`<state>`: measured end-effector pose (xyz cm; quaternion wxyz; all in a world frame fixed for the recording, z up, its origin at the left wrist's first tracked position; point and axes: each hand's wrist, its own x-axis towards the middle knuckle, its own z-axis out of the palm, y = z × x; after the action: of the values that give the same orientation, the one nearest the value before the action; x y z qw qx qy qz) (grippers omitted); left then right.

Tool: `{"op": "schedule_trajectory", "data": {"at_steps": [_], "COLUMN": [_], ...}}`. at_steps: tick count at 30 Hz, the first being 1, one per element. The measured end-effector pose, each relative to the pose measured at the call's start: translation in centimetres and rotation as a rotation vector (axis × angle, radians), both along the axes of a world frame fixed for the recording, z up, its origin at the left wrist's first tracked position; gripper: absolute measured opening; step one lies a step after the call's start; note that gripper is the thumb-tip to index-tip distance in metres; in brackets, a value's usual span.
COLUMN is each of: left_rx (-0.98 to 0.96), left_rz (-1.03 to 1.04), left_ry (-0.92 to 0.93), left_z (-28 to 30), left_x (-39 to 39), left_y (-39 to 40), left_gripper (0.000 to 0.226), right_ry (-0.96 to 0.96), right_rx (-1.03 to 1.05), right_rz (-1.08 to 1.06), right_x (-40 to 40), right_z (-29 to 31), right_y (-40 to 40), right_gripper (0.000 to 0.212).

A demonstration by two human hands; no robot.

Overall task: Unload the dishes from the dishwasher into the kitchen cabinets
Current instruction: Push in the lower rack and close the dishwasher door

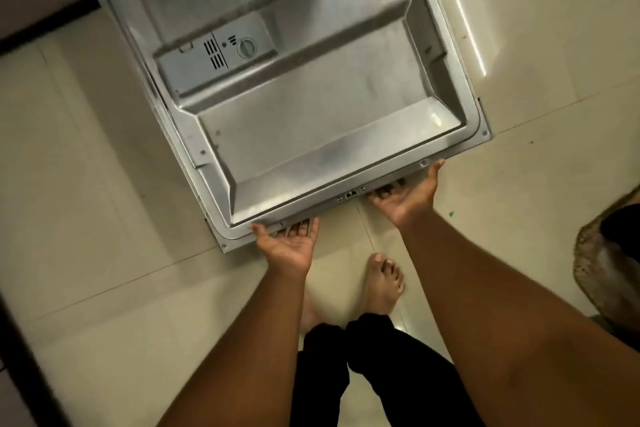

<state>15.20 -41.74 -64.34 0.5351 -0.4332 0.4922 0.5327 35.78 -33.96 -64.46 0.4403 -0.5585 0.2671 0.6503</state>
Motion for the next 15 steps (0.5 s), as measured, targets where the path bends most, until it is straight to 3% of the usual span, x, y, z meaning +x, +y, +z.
{"op": "schedule_trajectory", "data": {"at_steps": [3, 5, 8, 12, 15], "left_rx": [-0.003, -0.001, 0.004, 0.075, 0.132], "left_rz": [-0.046, -0.163, -0.330, -0.392, -0.379], "left_ry": [0.028, 0.056, 0.077, 0.078, 0.182], "left_z": [2.0, 4.4, 9.6, 17.3, 23.1], "left_x": [0.1, 0.0, -0.4, -1.3, -2.1], "left_y": [0.2, -0.1, -1.1, -1.6, -0.8], "left_gripper": [0.110, 0.109, 0.094, 0.073, 0.039], "right_ry": [0.025, 0.037, 0.041, -0.043, -0.130], "right_rx": [-0.003, -0.024, -0.030, -0.009, 0.056], "right_rz": [0.048, 0.091, 0.150, 0.240, 0.286], "right_x": [1.0, 1.3, 1.3, 1.2, 0.1], "right_z": [1.5, 3.7, 8.7, 16.8, 24.2], "right_y": [-0.4, -0.5, -0.8, -0.3, 0.9], "right_gripper": [0.122, 0.113, 0.088, 0.078, 0.064]}}
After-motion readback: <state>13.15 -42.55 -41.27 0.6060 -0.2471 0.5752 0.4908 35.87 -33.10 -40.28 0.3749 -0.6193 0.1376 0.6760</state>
